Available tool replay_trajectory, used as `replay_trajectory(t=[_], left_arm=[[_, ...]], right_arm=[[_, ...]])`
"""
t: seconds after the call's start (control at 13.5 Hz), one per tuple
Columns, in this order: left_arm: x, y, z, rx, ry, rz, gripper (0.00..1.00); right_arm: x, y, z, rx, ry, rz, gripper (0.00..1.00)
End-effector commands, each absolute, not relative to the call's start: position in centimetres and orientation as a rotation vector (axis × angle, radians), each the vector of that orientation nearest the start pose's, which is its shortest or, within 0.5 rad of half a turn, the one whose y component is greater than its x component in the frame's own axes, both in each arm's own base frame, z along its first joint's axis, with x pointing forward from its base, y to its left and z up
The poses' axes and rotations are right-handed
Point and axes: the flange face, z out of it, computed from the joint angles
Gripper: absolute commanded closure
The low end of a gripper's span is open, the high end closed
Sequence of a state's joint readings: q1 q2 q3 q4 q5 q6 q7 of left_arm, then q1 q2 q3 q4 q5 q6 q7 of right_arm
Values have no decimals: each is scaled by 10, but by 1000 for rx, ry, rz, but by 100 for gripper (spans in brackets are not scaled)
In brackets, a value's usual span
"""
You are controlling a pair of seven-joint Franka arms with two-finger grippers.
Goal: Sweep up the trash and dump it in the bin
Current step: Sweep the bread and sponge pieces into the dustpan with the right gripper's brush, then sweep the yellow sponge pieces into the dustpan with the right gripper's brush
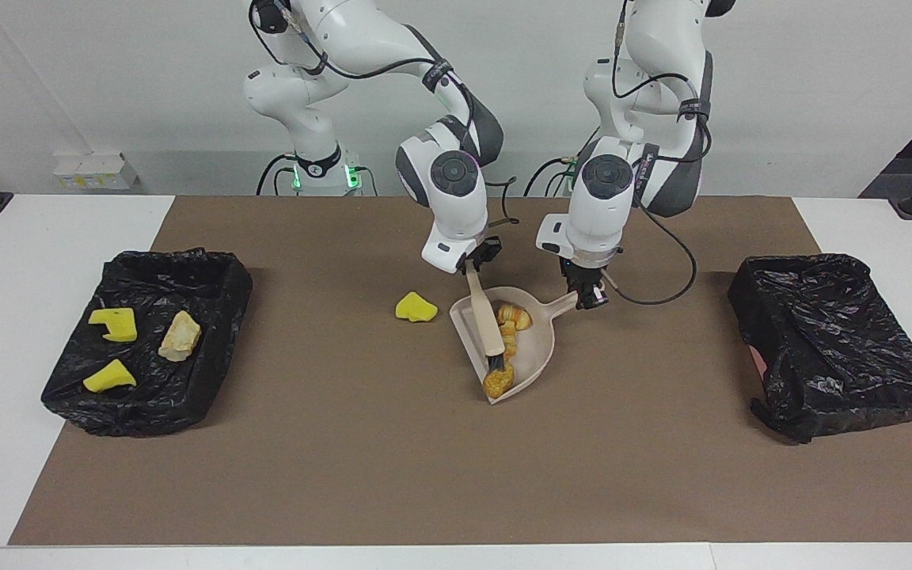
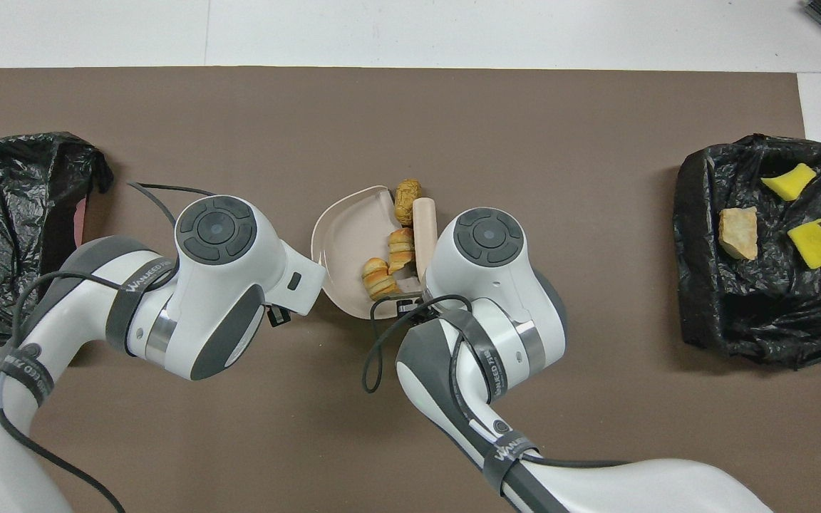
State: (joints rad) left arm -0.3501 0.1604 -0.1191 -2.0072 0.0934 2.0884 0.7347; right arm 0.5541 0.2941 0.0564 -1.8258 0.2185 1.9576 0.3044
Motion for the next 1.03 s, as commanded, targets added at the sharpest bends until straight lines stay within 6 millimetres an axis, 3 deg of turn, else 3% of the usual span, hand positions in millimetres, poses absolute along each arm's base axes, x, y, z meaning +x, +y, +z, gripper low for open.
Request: replay_trajectory(t=[0.0,0.22,0.37,0.52,0.74,0.96], left_arm=[[515,-258,372,-2496,1784,84,100],[515,-257,372,-2503,1774,84,100],[517,-254,372,-2480,1806,77,100],[520,-253,373,-2347,1977,59,100],[519,-248,372,-2204,2097,130,100],[515,-246,373,-2144,2141,197,100]], right_arm=[[501,315,402,-2966,-307,422,100],[502,274,411,-3073,-281,495,100],[496,258,402,-3113,-126,546,100],[488,237,391,-3135,70,560,100],[461,213,368,-3140,155,535,100],[448,194,355,-3148,194,485,100]])
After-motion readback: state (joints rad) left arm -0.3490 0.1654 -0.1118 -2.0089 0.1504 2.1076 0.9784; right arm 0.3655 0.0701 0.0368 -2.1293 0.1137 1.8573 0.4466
